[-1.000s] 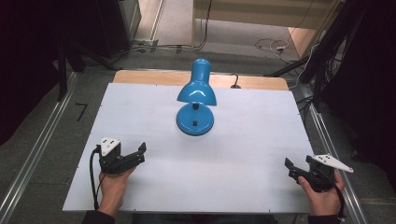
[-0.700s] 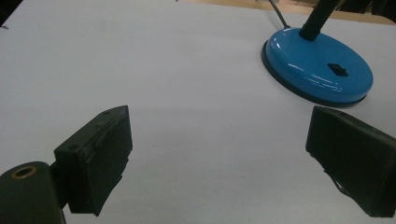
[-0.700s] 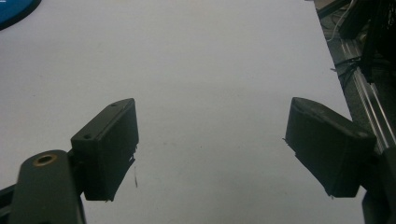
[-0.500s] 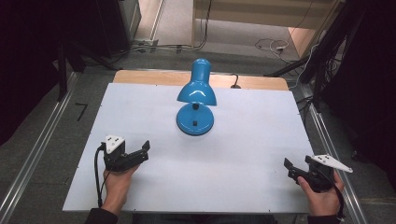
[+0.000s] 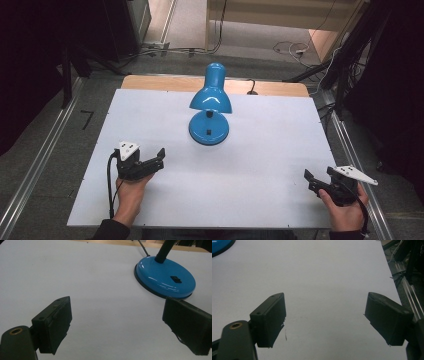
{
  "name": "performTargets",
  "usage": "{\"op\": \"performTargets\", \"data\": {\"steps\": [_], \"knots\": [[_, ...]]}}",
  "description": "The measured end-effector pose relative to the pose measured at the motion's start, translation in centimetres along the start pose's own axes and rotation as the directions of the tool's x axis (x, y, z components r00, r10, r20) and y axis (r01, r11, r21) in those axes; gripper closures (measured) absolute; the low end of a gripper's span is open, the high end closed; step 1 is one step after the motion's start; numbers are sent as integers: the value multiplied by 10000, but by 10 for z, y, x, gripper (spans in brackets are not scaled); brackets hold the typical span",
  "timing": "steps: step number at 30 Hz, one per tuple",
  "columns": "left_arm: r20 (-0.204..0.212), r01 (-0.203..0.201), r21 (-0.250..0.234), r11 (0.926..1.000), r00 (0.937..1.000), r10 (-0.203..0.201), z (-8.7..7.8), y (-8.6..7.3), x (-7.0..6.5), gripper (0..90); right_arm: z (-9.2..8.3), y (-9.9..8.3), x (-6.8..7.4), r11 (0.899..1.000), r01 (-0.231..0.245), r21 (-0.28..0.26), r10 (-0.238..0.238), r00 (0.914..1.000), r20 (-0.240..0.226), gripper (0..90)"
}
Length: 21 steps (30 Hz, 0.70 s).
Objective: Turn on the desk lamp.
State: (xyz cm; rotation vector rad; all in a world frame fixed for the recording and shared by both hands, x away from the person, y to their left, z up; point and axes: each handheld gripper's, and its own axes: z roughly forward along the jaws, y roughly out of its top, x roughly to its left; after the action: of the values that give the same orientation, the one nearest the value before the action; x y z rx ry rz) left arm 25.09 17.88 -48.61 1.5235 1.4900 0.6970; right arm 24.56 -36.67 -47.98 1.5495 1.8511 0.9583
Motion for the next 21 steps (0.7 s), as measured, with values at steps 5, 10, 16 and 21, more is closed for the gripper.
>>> {"op": "performTargets", "data": {"steps": [5, 10, 16, 21], "knots": [[29, -82, 28, 10000, 10000, 82, 3, 2, -3, 93, 0, 0, 0, 10000, -27, 2, 27, 10000, 13, 156], [79, -164, -2, 9999, 9998, 164, 6, 4, -7, 93, 0, 0, 0, 10000, -16, -47, 16, 10000, 14, 154], [179, -220, 29, 9998, 9996, 220, 11, 6, -11, 93, 0, 0, 0, 10000, -14, -35, 14, 10000, -33, 152], [230, -308, 62, 9995, 9993, 307, 16, 7, -16, 93, 0, 0, 0, 10000, -12, -53, 12, 10000, -28, 152]]}}
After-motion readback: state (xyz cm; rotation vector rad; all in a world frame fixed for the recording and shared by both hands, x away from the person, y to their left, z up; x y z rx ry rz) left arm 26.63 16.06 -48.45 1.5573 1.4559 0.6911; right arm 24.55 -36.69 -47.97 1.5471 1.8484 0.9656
